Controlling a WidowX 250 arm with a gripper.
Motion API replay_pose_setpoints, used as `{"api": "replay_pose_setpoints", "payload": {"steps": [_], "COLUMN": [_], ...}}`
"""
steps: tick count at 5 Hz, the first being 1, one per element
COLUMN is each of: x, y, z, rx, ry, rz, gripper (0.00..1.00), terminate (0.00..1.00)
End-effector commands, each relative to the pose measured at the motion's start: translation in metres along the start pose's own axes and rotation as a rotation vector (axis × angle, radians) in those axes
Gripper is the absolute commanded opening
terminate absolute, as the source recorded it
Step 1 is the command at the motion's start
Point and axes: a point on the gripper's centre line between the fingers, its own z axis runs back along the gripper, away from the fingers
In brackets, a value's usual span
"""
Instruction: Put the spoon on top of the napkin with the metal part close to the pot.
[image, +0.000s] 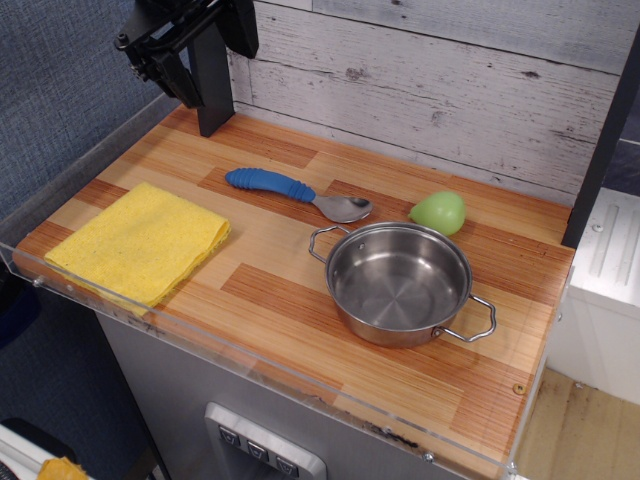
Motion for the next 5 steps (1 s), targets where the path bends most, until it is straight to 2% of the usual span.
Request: {"api": "replay_pose_setpoints", "payload": {"steps": [1, 2, 3, 5], "x": [0.0, 0.0, 0.016, 0.019], "y": [0.0, 0.0, 0.001, 0.002], "z": [0.0, 0.0, -0.013, -0.047], "rx": [0.0, 0.0, -0.031, -0.024], "ry": [0.0, 0.0, -0.017, -0.04], "rz": [0.0, 0.0, 0.034, 0.044], "gripper": [1.0, 1.0, 1.0, 1.0], "terminate": [0.0, 0.0, 0.0, 0.0]}}
